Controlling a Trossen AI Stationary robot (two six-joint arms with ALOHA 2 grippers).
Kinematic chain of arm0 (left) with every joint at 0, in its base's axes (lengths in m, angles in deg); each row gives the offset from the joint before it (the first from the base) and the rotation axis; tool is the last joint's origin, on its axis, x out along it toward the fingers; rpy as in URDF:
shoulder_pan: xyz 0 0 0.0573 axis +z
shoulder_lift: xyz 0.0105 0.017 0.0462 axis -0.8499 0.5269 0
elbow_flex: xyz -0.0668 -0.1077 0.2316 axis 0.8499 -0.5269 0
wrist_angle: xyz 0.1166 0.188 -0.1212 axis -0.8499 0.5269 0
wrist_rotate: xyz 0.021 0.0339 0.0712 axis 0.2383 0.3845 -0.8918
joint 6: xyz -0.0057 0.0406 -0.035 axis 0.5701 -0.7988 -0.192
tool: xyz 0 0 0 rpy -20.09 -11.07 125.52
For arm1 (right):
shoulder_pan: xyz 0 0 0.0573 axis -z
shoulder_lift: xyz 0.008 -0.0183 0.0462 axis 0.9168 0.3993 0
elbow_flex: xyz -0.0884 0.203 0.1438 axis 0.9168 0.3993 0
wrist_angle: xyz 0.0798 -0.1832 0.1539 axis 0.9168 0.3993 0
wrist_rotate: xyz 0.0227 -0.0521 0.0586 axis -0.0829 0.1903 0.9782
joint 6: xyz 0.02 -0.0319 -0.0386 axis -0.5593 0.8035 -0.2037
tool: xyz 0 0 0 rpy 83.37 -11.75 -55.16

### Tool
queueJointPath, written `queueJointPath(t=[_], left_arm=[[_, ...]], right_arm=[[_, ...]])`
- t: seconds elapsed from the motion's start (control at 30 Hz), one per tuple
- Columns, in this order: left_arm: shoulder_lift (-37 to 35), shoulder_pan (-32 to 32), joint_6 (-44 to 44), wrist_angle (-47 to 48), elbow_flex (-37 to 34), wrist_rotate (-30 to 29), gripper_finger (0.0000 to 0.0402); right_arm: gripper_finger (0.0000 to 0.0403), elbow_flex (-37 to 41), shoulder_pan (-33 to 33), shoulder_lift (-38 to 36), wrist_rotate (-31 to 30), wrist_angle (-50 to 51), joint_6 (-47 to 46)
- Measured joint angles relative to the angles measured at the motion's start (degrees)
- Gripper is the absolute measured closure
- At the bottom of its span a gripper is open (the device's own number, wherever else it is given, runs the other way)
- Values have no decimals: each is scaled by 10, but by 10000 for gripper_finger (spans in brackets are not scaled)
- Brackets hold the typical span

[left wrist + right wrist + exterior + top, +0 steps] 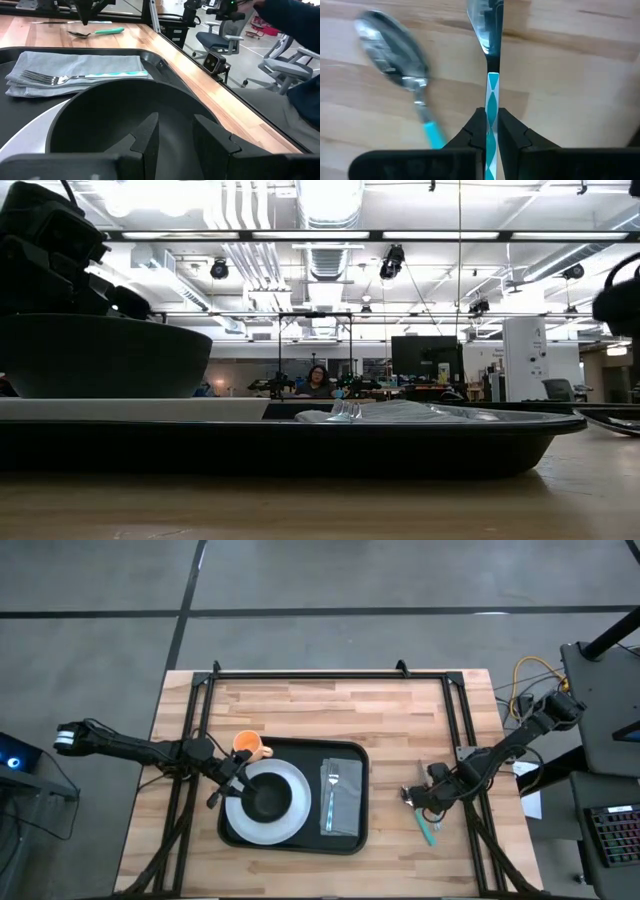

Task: Set up tray
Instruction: Put the knife on the right side of the napkin on the serving tray

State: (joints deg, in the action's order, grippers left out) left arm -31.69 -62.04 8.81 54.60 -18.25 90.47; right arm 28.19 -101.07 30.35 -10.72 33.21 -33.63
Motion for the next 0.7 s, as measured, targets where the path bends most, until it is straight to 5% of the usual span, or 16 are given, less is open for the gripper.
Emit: queueJointPath(t=[0.3, 0.7], left_arm=[[0, 0, 0, 0, 0, 0, 303], [0, 0, 0, 0, 1, 0, 303]], right_arm=[[390, -76, 0, 20, -97, -1, -41], [390, -186, 41, 130, -95, 9, -46]])
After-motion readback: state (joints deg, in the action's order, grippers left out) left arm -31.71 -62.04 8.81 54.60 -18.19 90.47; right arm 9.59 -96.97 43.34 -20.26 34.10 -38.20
